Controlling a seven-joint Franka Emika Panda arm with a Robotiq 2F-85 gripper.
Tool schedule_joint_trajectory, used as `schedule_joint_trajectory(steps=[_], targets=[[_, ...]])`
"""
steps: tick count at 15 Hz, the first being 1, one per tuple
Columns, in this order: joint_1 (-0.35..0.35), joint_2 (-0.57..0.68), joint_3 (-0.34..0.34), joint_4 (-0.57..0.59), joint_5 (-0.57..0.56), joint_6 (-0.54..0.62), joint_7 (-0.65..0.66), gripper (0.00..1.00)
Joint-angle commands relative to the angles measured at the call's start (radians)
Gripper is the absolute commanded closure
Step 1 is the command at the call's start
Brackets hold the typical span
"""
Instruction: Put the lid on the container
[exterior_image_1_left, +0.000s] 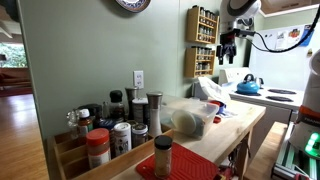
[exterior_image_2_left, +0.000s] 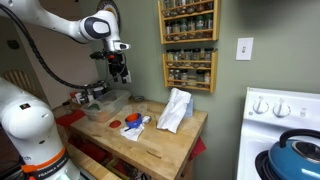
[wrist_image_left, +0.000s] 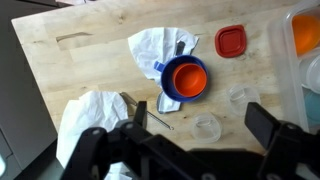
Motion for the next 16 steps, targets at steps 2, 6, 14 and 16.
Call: schedule_joint_trajectory(steps=[2, 6, 14, 16], targets=[[0.090, 0.068, 0.026, 0.022, 0.035, 0.003, -0.079, 0.00], [0.115, 0.075, 0.047, 0.019, 0.024, 0.001, -0.073, 0.00], [0.162, 0.144, 0.058, 0.032, 0.049, 0.069, -0.136, 0.00], [0.188, 0.189, 0.051, 0.017, 0.055, 0.169, -0.236, 0.00]])
